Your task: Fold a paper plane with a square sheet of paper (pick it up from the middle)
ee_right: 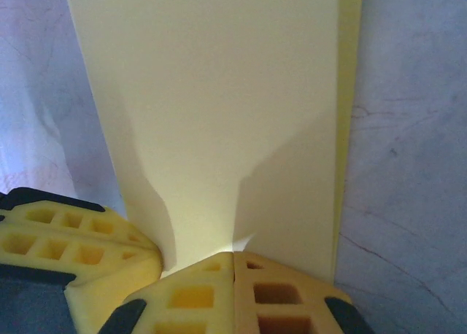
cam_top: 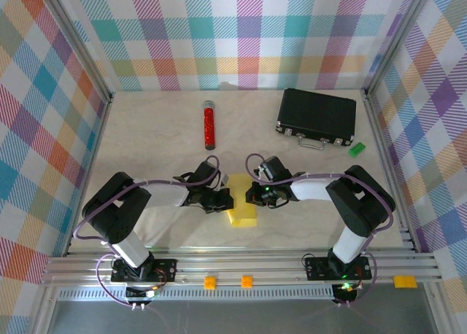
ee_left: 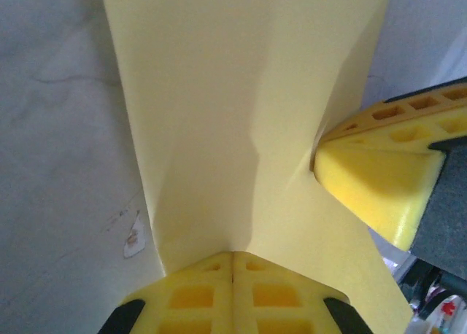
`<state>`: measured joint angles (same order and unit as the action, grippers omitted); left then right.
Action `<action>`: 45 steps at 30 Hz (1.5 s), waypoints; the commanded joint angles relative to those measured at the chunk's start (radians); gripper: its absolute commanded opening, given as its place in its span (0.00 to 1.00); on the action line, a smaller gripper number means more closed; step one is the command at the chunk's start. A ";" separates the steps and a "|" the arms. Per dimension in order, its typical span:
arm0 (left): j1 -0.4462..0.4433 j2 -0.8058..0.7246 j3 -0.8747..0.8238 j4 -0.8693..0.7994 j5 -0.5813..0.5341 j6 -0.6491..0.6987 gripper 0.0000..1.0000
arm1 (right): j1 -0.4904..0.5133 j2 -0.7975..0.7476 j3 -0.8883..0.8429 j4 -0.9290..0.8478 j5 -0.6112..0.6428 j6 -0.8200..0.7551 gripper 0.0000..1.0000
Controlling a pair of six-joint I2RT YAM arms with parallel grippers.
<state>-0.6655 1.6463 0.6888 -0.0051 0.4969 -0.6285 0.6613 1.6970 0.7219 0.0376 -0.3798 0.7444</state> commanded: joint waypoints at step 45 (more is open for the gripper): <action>-0.074 -0.360 -0.178 0.085 -0.040 -0.198 0.00 | -0.006 0.037 -0.056 -0.131 0.111 -0.009 0.00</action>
<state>-0.7319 1.2785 0.4789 -0.0120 0.4297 -0.7563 0.6613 1.6951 0.7116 0.0551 -0.3828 0.7444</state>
